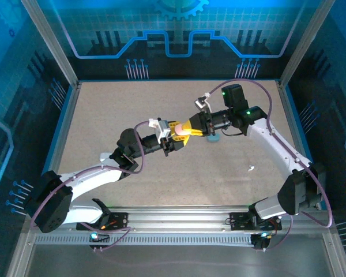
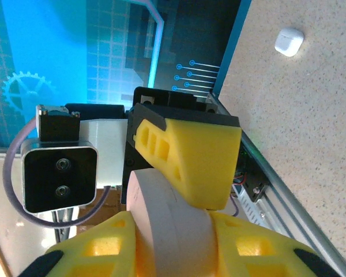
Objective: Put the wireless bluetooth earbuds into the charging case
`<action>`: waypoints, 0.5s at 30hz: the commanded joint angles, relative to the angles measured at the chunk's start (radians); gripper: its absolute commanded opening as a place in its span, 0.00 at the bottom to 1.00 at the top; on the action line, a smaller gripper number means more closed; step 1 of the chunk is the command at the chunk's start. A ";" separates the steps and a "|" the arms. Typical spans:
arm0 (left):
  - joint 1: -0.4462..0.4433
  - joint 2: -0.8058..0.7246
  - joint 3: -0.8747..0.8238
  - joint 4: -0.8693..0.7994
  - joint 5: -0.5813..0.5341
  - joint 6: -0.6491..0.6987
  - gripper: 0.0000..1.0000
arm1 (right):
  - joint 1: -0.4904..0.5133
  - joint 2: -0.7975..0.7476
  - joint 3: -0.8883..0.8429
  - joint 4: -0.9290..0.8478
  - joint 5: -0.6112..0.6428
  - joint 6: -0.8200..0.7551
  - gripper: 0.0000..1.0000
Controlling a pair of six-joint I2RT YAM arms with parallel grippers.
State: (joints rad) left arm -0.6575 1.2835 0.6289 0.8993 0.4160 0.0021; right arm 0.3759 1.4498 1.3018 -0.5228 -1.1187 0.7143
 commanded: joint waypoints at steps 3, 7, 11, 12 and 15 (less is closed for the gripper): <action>-0.011 0.002 0.047 -0.033 -0.011 0.033 0.48 | 0.002 0.001 -0.010 0.025 0.019 0.014 0.17; -0.010 -0.012 0.048 -0.091 -0.020 0.068 0.58 | -0.025 -0.019 -0.030 0.079 0.045 0.060 0.15; -0.011 -0.036 0.040 -0.159 -0.037 0.091 0.67 | -0.073 -0.036 -0.061 0.137 0.091 0.099 0.15; -0.010 -0.045 0.043 -0.184 -0.040 0.097 0.69 | -0.091 -0.038 -0.075 0.170 0.101 0.118 0.15; -0.010 -0.076 0.032 -0.237 -0.073 0.105 0.71 | -0.148 -0.029 -0.104 0.205 0.162 0.133 0.16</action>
State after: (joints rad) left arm -0.6613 1.2655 0.6403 0.7197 0.3706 0.0711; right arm 0.2813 1.4326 1.2179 -0.3923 -1.0363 0.8127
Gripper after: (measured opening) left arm 0.708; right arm 0.279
